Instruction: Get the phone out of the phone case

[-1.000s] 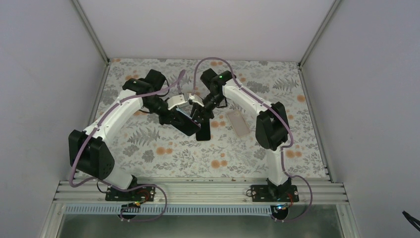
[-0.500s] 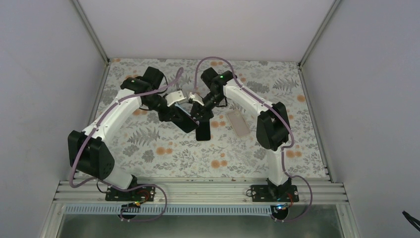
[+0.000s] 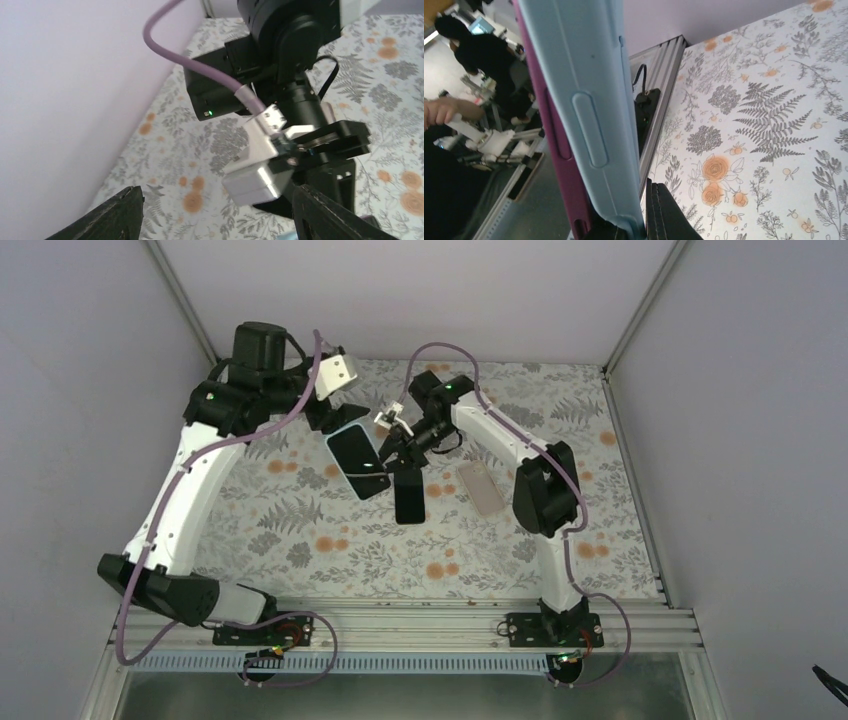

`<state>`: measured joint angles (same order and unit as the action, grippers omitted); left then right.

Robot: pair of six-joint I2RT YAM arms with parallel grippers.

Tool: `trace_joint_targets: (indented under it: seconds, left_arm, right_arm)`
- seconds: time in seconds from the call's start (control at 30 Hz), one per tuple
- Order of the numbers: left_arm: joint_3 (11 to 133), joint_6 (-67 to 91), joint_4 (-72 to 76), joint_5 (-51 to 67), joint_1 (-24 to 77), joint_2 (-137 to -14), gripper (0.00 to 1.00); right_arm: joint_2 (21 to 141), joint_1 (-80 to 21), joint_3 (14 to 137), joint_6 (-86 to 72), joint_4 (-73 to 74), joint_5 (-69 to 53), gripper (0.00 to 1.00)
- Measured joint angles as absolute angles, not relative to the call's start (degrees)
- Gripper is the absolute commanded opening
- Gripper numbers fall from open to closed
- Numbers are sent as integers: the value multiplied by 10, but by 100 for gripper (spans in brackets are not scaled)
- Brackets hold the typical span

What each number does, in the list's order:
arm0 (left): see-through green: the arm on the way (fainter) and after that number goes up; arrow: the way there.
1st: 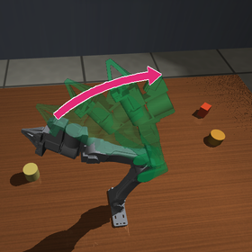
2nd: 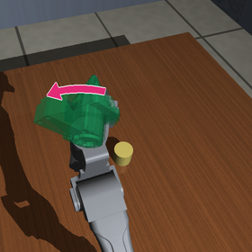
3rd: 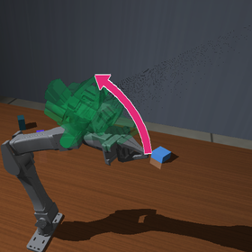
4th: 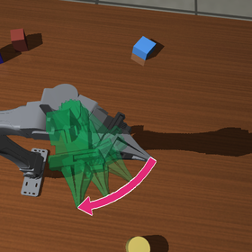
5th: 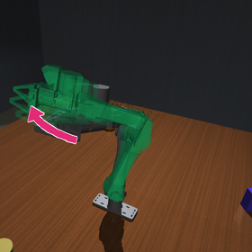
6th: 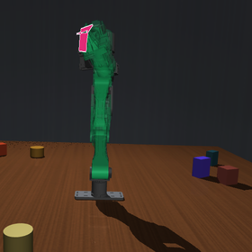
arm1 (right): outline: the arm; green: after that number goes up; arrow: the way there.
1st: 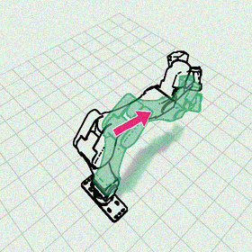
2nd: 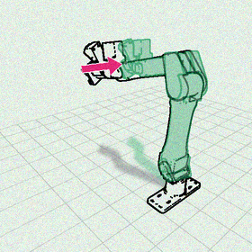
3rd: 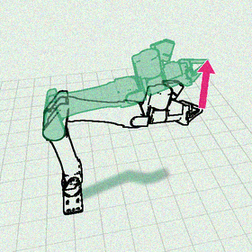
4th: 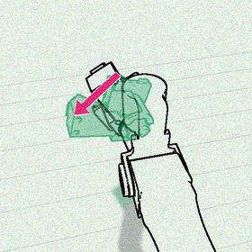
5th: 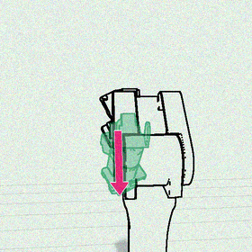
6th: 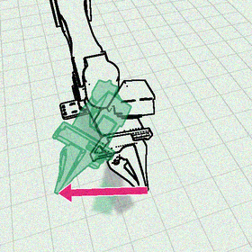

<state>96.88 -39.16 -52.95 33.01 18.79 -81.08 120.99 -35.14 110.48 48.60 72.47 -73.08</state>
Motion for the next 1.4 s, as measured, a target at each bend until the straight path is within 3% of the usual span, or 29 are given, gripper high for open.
trace_joint_targets:
  seconds: [0.27, 0.47, 0.63, 0.77, 0.97, 1.4]
  left_arm:
    - [953, -355, -464, 264, 203, -755, 73]
    - [850, -359, -354, 127, 307, -708, 70]
    - [730, -395, -231, -5, 371, -753, 69]
    - [669, -430, -137, -71, 405, -815, 74]
    - [666, -463, 7, -124, 446, -887, 83]
    - [701, -451, 93, -150, 468, -996, 83]
  right_arm:
    - [1266, -280, 1110, 353, 639, -775, 3]
    - [1272, -194, 1039, 125, 440, -825, 3]
    - [1273, -136, 1003, -64, 283, -828, 3]
    - [1273, -122, 1015, -148, 218, -819, 3]
    - [1277, -127, 1018, -210, 173, -805, 3]
    - [1289, -127, 1017, -241, 163, -787, 3]
